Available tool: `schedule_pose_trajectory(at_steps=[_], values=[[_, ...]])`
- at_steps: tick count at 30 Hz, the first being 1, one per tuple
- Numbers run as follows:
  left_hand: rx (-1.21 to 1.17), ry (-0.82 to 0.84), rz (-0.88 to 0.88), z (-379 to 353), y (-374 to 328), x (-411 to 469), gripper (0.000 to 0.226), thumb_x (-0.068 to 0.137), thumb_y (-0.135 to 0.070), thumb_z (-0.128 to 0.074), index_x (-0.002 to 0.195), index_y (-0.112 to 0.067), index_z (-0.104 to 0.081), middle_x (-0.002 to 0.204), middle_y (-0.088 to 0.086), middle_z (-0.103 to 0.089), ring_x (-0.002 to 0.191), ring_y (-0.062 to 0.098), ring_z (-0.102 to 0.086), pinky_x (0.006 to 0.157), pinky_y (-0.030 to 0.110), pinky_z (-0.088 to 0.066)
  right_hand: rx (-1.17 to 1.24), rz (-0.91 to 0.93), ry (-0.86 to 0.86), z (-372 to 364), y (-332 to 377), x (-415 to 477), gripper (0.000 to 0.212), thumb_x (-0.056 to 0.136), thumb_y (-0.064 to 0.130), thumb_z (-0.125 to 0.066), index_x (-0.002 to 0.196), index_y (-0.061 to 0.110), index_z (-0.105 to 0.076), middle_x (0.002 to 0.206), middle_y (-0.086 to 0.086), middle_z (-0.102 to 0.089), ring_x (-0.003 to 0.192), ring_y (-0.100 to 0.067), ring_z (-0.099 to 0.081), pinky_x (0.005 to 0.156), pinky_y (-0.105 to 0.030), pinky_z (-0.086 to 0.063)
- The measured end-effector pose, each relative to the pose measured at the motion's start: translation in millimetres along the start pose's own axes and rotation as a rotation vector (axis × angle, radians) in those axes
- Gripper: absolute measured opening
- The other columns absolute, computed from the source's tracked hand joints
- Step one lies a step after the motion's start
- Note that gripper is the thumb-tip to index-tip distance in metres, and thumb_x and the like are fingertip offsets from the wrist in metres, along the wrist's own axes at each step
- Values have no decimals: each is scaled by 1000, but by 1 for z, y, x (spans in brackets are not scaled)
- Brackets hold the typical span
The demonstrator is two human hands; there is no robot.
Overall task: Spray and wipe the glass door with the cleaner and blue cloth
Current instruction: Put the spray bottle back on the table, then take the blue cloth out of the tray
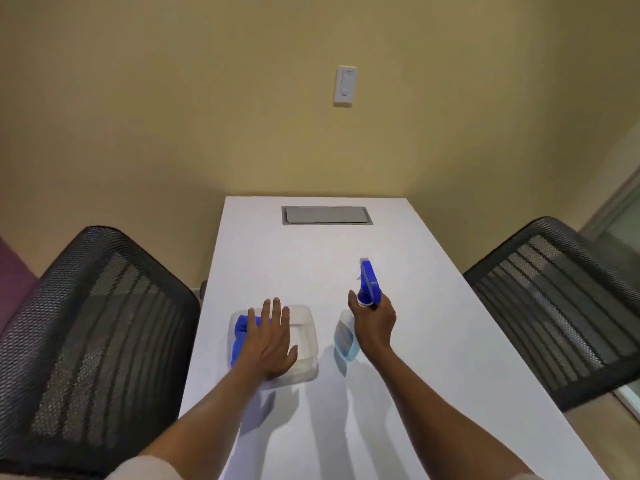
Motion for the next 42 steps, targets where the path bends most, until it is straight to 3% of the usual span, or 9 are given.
schedule_pose_trajectory(at_steps=[15, 17, 20, 23, 26, 29, 32, 37, 42], values=[[-51, 122, 60, -54, 12, 18, 82, 94, -59, -26, 152, -3, -16, 161, 23, -9, 149, 40, -7, 117, 62, -5, -7, -33, 24, -37, -58, 20, 24, 79, 23, -77, 92, 20, -57, 83, 0, -63, 75, -15, -60, 68, -22, -49], [-81, 109, 61, -51, 13, 13, 80, 93, -58, -35, 149, -2, -26, 158, 25, -20, 147, 41, -18, 116, 63, -11, 13, -39, 23, -38, -57, 21, 26, 79, 22, -77, 96, 21, -56, 87, 1, -63, 78, -15, -60, 66, -17, -46], [-66, 84, 35, -43, 14, 6, 73, 81, -55, -60, 129, 0, -57, 138, 27, -53, 128, 42, -51, 101, 66, -41, 44, -63, 39, -36, -58, 20, 28, 79, 20, -77, 98, 18, -56, 90, -3, -63, 82, -21, -61, 70, -21, -48], [-99, 22, 27, -38, 17, 2, 70, 76, -55, -60, 119, 0, -62, 128, 27, -60, 121, 45, -56, 95, 66, -45, -17, -23, 53, -33, -57, 15, 41, 78, 18, -78, 110, 13, -54, 102, -5, -61, 92, -22, -60, 74, -16, -44], [-110, -2, 42, -38, 26, 0, 68, 79, -56, -50, 119, -2, -58, 131, 26, -57, 125, 47, -51, 100, 66, -39, -183, -19, -30, -25, -57, 5, 69, 74, 18, -82, 127, 1, -41, 125, -15, -47, 111, -27, -49, 91, -30, -44], [-98, 18, 64, -41, 35, -1, 68, 81, -56, -49, 121, -2, -55, 132, 26, -55, 126, 47, -48, 103, 66, -34, -352, 3, -108, -22, -61, -28, 74, 70, 21, -84, 121, -7, -40, 122, -24, -41, 112, -38, -45, 93, -40, -40], [-76, 33, 68, -43, 43, -3, 68, 83, -54, -45, 123, 0, -55, 130, 26, -57, 123, 45, -51, 102, 66, -36, -369, 125, 35, -37, -68, -66, 67, 68, 18, -86, 116, -3, -44, 116, -21, -45, 105, -34, -49, 92, -40, -43], [-40, 14, 96, -44, 55, 0, 70, 83, -46, -53, 134, 1, -48, 135, 23, -53, 126, 41, -48, 104, 64, -37, -410, 384, 395, -93, -51, -79, 57, 77, 30, -70, 120, 3, -45, 119, -11, -45, 105, -15, -41, 90, -20, -35], [-60, 24, 131, -51, 61, 12, 74, 89, -51, -41, 144, -3, -36, 148, 20, -42, 137, 41, -37, 110, 61, -30, -583, 371, 673, -161, -58, -63, 56, 86, 29, -62, 133, 5, -41, 134, -13, -42, 120, -26, -43, 98, -31, -39]])
Point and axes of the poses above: each hand's wrist, its own x-axis towards the middle knuckle, its own z-axis out of the back of the hand, y = z × x, the point moved 5 cm from there along x, towards the middle knuckle
